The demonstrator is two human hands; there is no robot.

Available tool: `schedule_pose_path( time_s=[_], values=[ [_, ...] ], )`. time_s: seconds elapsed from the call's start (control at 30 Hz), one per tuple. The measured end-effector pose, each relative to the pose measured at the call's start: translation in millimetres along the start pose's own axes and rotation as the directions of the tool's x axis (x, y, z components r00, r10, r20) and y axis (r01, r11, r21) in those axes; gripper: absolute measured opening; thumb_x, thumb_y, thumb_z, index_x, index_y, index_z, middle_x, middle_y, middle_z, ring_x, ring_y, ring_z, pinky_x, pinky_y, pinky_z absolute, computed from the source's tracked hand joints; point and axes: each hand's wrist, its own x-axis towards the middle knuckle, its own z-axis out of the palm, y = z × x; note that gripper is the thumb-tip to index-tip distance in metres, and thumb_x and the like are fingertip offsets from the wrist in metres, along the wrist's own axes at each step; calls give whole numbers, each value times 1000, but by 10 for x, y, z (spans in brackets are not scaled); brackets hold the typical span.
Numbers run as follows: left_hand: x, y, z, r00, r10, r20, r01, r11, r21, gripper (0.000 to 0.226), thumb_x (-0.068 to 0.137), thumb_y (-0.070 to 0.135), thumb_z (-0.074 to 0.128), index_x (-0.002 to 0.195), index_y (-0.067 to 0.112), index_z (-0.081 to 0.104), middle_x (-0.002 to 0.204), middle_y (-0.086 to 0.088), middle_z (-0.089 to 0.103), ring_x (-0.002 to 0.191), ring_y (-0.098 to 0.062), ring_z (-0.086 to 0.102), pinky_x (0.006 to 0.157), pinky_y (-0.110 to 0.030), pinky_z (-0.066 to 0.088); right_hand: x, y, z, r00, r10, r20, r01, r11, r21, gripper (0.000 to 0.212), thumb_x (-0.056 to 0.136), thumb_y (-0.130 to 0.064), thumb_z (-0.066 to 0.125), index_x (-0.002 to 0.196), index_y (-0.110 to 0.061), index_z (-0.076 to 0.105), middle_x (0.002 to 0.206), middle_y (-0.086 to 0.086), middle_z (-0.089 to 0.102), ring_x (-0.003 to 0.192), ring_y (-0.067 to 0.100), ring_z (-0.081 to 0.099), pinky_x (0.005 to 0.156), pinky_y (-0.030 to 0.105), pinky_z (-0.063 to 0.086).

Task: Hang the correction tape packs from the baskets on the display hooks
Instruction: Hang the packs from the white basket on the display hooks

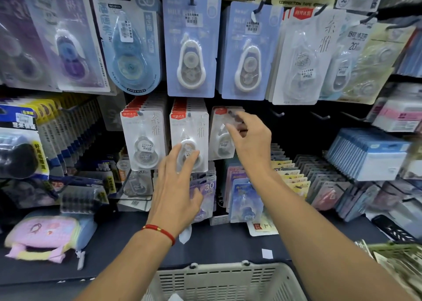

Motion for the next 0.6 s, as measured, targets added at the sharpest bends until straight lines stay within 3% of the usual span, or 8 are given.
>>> schedule_pose_path(
  time_s=[0.1, 0.2, 0.27, 0.33, 0.4, 0.43, 0.53, 0.6],
  values=[
    [-86, 53, 25, 998, -37, -55, 38, 999, 16, 69, 83, 4, 71, 148, 18, 51, 149, -11, 36, 139, -34, 36, 111, -48, 46, -531, 166, -199, 998, 49, 33, -47, 998, -47, 12, 100, -20, 67, 110, -20, 72, 92, -10, 68, 76, 6, 63, 73, 29, 56],
    [-257, 112, 192, 995, -10, -103, 9, 1000, -11, 47, 80, 2, 69, 125, 12, 63, 120, -11, 52, 112, -34, 50, 90, -49, 51, -1171, 474, -460, 899, 253, 358, -239, 967, -86, 15, 98, -14, 63, 95, -28, 70, 74, -9, 69, 68, 10, 65, 72, 36, 57],
    [-433, 136, 389, 1000, -15, 26, 16, 1000, -16, 31, 84, 6, 68, 114, 15, 63, 111, -7, 57, 106, -30, 52, 86, -41, 46, -1567, 668, -616, 681, 380, 627, -289, 925, -247, 16, 97, -12, 63, 99, -23, 74, 83, 1, 74, 79, 24, 71, 80, 39, 59],
    [-691, 118, 658, 961, -66, 268, 64, 998, 16, 23, 89, 11, 63, 111, 19, 62, 110, -2, 59, 109, -27, 54, 88, -38, 46, -1946, 792, -756, 381, 503, 776, -255, 864, -434, 17, 99, -17, 64, 113, -15, 75, 90, -2, 72, 86, 22, 70, 85, 34, 58],
    [-1073, 44, 953, 856, -205, 475, 190, 979, 81, 21, 92, 15, 61, 112, 21, 63, 114, -2, 62, 115, -27, 58, 94, -39, 49, -2340, 856, -864, 119, 578, 807, -189, 811, -553, 28, 100, -28, 68, 125, -15, 71, 100, -7, 67, 94, 16, 63, 89, 29, 54],
    [-1313, -21, 1102, 790, -292, 539, 276, 955, 113, 22, 93, 16, 61, 114, 21, 65, 118, -4, 64, 118, -29, 59, 96, -39, 50, -2529, 887, -892, 39, 595, 803, -146, 798, -585, 34, 100, -32, 69, 130, -15, 69, 112, -4, 68, 100, 15, 61, 90, 25, 50],
    [-2177, -252, 1438, 566, -540, 623, 519, 821, 239, 32, 97, 22, 63, 128, 22, 63, 135, -11, 62, 127, -32, 58, 105, -41, 50, -3138, 1047, -878, -69, 621, 781, -138, 769, -624, 46, 100, -37, 68, 141, -17, 61, 144, 7, 60, 126, 23, 58, 102, 26, 44],
    [-2651, -395, 1570, 422, -630, 652, 605, 731, 315, 45, 98, 26, 64, 142, 24, 55, 146, -12, 53, 136, -32, 51, 111, -40, 46, -3510, 1180, -791, -68, 623, 780, -182, 761, -623, 58, 100, -38, 68, 152, -17, 50, 155, 7, 50, 138, 25, 51, 109, 29, 42]
  ],
)
